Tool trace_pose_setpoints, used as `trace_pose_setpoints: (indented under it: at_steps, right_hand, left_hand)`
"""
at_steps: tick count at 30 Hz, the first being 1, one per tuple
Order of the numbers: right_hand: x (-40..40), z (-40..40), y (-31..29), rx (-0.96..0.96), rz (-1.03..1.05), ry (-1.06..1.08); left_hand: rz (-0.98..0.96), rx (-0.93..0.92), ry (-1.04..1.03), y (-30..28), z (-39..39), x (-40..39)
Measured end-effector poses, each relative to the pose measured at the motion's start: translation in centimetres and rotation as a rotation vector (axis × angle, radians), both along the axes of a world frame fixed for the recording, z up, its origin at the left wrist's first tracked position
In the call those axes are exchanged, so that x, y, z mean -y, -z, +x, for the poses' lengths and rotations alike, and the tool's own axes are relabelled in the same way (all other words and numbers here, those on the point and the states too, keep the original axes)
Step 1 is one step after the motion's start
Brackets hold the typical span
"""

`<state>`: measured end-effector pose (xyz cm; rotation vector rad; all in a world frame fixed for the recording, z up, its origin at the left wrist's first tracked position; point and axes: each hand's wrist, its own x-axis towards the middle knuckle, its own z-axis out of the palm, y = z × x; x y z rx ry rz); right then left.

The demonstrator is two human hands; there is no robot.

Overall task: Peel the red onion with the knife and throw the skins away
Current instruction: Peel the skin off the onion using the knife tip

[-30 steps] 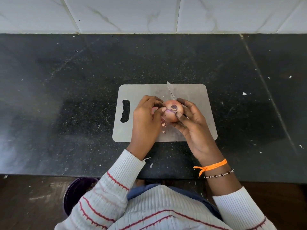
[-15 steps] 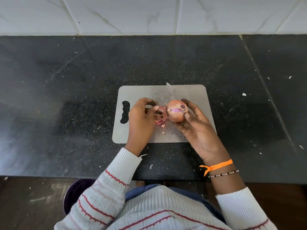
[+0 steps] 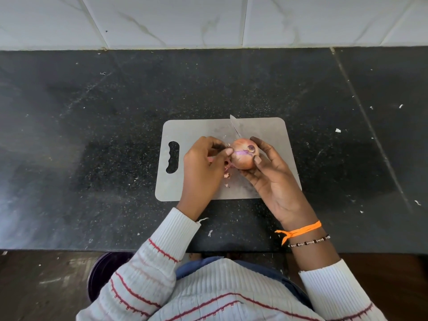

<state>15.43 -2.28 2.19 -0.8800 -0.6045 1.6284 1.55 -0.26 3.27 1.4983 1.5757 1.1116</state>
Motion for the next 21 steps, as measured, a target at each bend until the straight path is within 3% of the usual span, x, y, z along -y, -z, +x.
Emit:
trace_pose_setpoints:
  at_steps: [6, 13, 21]
  right_hand:
    - [-0.1, 0.4, -0.2, -0.120, -0.040, -0.015]
    - [-0.1, 0.5, -0.4, 0.229, 0.005, -0.047]
    - [-0.1, 0.5, -0.4, 0.348, 0.080, -0.075]
  left_hand:
    - [-0.122, 0.077, -0.018, 0.8, -0.9, -0.7]
    - [0.007, 0.113, 0.109, -1.0, -0.5, 0.0]
    - [0.067, 0.039, 0.127, -1.2, -0.5, 0.0]
